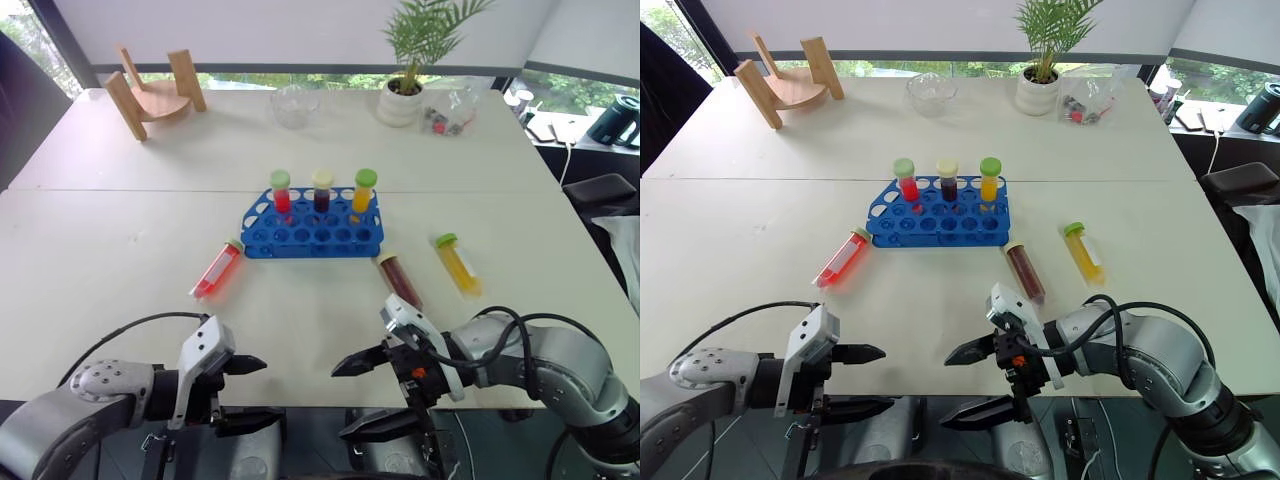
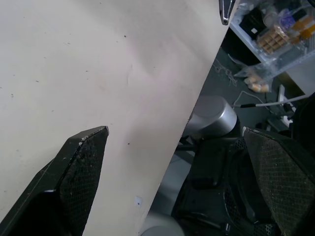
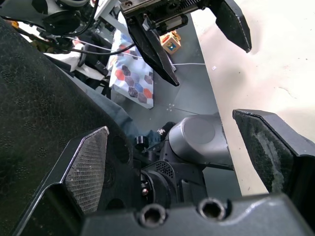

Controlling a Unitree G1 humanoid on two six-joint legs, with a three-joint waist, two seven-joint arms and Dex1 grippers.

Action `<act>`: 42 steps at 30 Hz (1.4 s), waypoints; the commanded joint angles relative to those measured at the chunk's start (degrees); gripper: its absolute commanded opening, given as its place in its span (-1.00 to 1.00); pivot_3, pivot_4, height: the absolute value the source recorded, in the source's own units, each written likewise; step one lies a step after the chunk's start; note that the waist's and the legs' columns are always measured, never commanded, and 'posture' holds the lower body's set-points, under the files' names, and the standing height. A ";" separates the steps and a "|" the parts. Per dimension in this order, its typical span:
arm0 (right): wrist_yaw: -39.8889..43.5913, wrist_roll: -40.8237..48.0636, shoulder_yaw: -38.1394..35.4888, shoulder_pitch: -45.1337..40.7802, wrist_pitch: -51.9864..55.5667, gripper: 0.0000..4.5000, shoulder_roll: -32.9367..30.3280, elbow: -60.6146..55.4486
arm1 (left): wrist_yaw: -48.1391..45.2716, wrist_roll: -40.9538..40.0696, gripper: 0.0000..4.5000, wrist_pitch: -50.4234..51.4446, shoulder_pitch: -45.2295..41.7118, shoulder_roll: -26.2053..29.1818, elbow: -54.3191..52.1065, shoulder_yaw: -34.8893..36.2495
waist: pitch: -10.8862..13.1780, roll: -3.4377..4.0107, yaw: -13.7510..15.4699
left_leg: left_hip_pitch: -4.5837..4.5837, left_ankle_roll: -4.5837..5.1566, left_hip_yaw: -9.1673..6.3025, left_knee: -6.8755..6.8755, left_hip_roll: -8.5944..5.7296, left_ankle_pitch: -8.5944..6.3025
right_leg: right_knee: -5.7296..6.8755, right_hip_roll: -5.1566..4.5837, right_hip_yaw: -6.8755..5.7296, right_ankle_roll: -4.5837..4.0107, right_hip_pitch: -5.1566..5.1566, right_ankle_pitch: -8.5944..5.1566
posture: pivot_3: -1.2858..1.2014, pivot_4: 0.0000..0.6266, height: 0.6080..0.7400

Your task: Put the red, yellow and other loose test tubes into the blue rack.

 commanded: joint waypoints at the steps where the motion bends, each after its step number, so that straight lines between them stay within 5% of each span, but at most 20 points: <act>1: -0.27 1.66 -1.45 -0.70 -0.03 0.98 0.10 -1.48 | -0.05 -0.72 1.00 -1.16 -0.63 -0.81 -1.02 -0.28 | 0.00 0.00 0.01 | 0.00 0.00 0.00 0.00 0.00 0.00 | 0.00 0.00 0.00 0.00 0.00 0.00 | 0.03 -0.52 1.00; 24: -1.15 1.75 -3.17 -1.12 0.35 0.98 -2.22 -0.39 | 5.03 -0.84 1.00 1.22 -6.96 -1.41 -1.50 -1.51 | 0.00 -0.01 0.02 | 0.00 0.00 0.00 0.00 0.00 0.00 | 0.00 0.02 0.01 0.01 0.01 0.01 | 0.03 -0.52 1.00; 30: -4.70 12.06 -15.58 -16.71 8.86 0.98 -4.74 10.34 | 5.31 -9.85 1.00 5.18 -19.00 0.01 1.76 4.33 | 0.04 -0.01 -0.07 | -0.01 0.00 0.00 0.27 0.00 0.00 | 0.08 0.04 0.02 0.04 0.08 0.07 | 0.03 -0.52 1.00; 33: -1.43 1.55 -14.15 -28.12 4.45 0.98 -10.48 21.40 | 1.53 -7.66 1.00 3.97 -27.61 4.74 5.51 4.28 | 0.06 0.01 -0.05 | -0.03 0.00 0.02 0.35 -0.02 0.00 | 0.07 0.07 0.02 0.02 0.06 0.12 | 0.03 -0.52 1.00; 37: 5.25 -18.63 0.90 -39.74 -2.83 0.98 -17.84 36.58 | -5.01 1.12 1.00 -3.96 -33.80 10.50 11.00 1.97 | 0.05 -0.03 -0.05 | -0.12 0.02 0.16 0.15 -0.04 -0.01 | -0.12 0.03 0.05 0.06 -0.10 0.09 | 0.03 -0.52 1.00; 42: 12.64 -35.23 14.80 -48.06 -5.56 0.98 -17.21 52.64 | -9.86 8.78 1.00 -11.51 -37.90 13.40 14.80 -0.30 | 0.09 0.02 -0.39 | -0.16 0.01 0.44 -0.48 -0.04 0.00 | -0.19 0.00 0.25 0.32 -0.51 0.22 | 0.03 -0.52 1.00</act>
